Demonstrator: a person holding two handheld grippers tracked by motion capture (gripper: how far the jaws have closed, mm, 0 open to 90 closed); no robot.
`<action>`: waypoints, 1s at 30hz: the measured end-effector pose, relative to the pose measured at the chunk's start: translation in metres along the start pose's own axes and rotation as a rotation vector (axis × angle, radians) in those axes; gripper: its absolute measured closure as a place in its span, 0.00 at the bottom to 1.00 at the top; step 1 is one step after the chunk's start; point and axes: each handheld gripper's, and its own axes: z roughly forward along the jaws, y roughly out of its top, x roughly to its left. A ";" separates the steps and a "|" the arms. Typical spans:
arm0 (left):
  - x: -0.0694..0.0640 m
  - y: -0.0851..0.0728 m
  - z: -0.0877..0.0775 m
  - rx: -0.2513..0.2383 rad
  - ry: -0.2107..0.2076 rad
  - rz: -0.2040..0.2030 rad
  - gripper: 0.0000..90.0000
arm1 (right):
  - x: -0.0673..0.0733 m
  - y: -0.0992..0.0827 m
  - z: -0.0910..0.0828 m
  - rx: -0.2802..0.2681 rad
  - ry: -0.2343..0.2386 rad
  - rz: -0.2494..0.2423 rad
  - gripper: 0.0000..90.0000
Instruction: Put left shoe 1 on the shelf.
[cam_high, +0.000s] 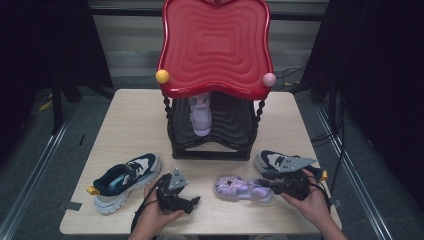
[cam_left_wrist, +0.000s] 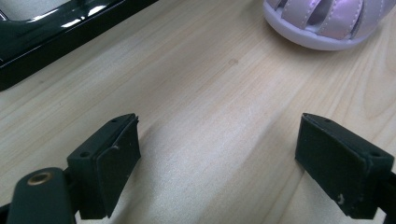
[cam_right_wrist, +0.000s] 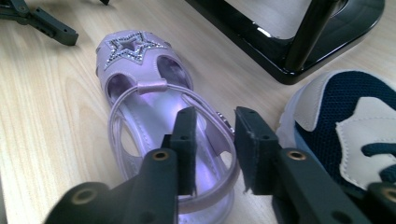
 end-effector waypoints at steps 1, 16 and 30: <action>0.000 0.000 0.000 0.000 0.000 0.000 0.15 | 0.001 0.000 -0.001 -0.001 -0.003 0.004 0.80; 0.000 0.000 0.000 0.000 0.000 -0.001 0.15 | 0.004 -0.008 -0.006 -0.014 -0.005 0.016 0.69; 0.000 0.000 0.000 0.000 -0.001 0.000 0.15 | 0.000 -0.002 0.011 0.009 -0.054 -0.011 0.70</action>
